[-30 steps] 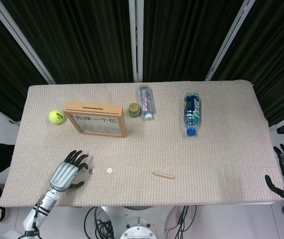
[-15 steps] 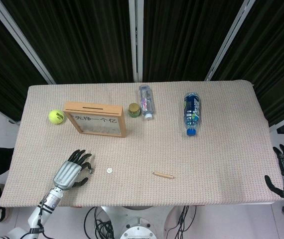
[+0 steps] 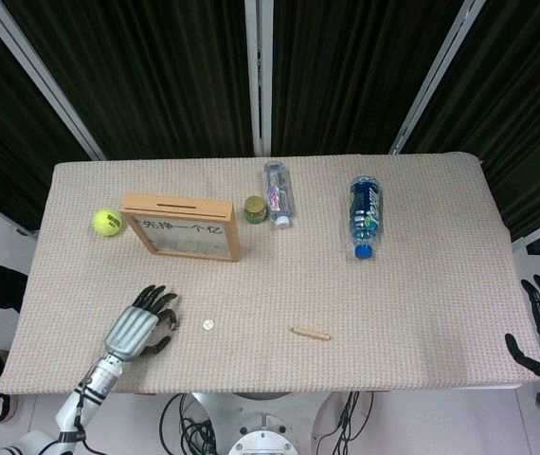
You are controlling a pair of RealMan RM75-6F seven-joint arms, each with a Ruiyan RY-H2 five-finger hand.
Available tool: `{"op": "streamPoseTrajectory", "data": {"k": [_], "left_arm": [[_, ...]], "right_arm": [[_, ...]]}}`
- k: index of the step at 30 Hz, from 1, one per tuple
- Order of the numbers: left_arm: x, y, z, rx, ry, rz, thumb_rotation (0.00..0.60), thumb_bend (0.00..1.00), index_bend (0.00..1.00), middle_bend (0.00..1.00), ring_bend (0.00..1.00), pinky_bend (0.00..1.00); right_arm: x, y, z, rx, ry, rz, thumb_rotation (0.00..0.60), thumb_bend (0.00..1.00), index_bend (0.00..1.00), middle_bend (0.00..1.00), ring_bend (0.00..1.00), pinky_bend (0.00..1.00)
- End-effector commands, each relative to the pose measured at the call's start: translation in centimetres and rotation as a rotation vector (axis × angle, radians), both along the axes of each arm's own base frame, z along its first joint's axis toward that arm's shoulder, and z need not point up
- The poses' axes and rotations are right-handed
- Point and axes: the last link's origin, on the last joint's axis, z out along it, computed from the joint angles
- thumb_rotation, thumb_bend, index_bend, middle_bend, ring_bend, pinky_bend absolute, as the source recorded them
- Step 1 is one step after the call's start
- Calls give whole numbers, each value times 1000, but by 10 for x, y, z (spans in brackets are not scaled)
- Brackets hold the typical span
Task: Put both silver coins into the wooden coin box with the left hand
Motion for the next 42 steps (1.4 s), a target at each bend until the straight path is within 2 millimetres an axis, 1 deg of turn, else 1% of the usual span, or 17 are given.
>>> {"op": "streamPoseTrajectory", "data": {"k": [1, 42], "left_arm": [[0, 0, -1, -2, 2, -1, 600, 285, 422, 134, 0, 66], [3, 4, -9, -27, 16, -12, 600, 284, 392, 134, 0, 63]], "right_arm": [[0, 0, 0, 0, -1, 0, 600, 271, 0, 0, 0, 0], [-6, 1, 0, -3, -10, -18, 600, 272, 0, 0, 0, 0]]}}
